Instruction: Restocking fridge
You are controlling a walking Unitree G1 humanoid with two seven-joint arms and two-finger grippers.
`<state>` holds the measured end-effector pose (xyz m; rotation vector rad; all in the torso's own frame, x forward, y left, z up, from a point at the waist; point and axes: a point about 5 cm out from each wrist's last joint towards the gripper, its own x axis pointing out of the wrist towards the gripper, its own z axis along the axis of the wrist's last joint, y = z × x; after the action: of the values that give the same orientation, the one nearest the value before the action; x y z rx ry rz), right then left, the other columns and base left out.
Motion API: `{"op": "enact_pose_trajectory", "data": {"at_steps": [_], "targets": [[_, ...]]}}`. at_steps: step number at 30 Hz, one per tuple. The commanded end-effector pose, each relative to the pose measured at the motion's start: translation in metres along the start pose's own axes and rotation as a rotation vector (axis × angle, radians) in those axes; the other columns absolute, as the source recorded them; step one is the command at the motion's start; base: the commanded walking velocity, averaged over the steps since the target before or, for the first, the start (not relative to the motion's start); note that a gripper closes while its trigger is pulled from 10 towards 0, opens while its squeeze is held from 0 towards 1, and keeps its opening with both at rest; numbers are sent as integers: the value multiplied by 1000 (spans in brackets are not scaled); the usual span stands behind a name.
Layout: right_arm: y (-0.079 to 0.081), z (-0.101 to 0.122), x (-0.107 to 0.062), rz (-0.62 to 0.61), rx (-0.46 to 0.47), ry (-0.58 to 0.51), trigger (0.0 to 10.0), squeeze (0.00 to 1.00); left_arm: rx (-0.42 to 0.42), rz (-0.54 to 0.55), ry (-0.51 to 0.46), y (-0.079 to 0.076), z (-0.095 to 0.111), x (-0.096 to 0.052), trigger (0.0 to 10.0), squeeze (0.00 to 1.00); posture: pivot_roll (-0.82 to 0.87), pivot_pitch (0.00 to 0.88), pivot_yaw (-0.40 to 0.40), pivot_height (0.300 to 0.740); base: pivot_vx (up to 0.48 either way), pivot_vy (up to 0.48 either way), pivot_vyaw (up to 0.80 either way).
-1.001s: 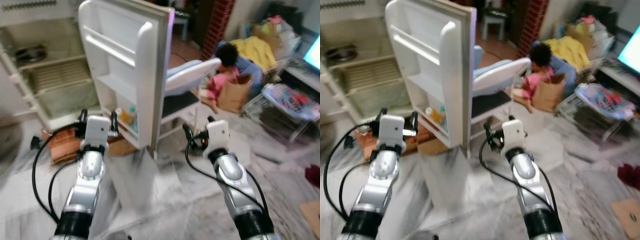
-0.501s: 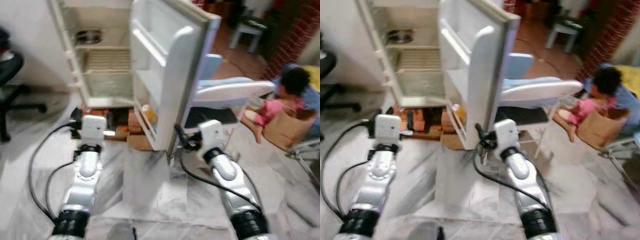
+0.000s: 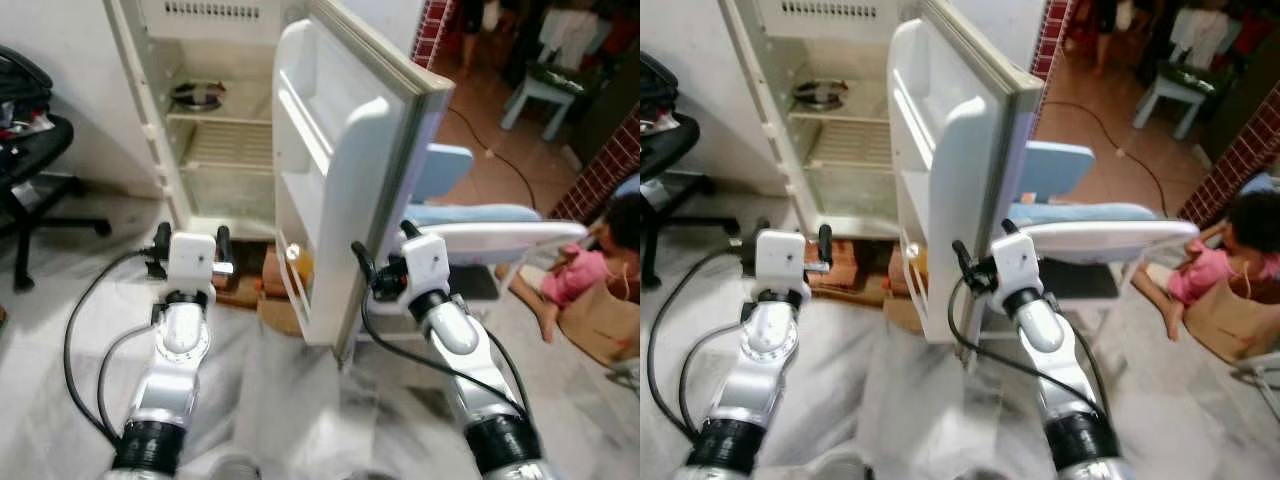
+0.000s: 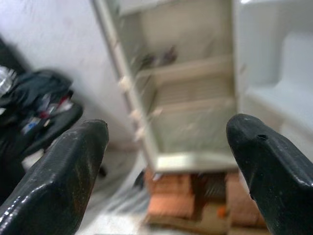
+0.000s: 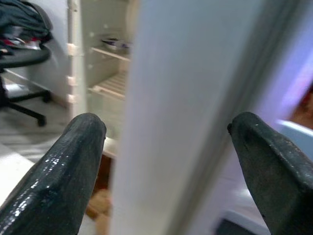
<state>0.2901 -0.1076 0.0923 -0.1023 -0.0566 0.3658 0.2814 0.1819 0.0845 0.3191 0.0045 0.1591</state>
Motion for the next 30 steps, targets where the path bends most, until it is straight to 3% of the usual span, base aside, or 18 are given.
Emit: {"op": "enact_pose_trajectory", "data": {"at_steps": [1,5,8,12,27,30], "targets": [[-10,-1,-2,-28,-16,3,10000,0,3,2,5,-1,1,-2,10000,0,58,0,-70,740,0,0,0],[-19,4,5,-50,-44,-9,10000,0,-62,30,178,10,-24,-17,10000,0,87,0,-71,740,0,0,0],[-32,13,17,-97,-84,-35,10000,0,-74,-10,286,13,-41,-30,10000,0,106,0,-77,740,0,0,0],[-43,20,27,-179,-83,-39,10000,0,-95,-32,300,11,-41,-36,10000,0,132,12,-87,740,0,0,677],[-44,28,48,-223,-16,-58,10000,0,-84,-56,329,15,-37,-39,10000,0,161,11,-91,740,0,0,32],[-40,27,52,-200,68,-49,10000,0,-101,-72,312,12,-33,-37,10000,0,158,10,-88,740,0,0,0]]}}
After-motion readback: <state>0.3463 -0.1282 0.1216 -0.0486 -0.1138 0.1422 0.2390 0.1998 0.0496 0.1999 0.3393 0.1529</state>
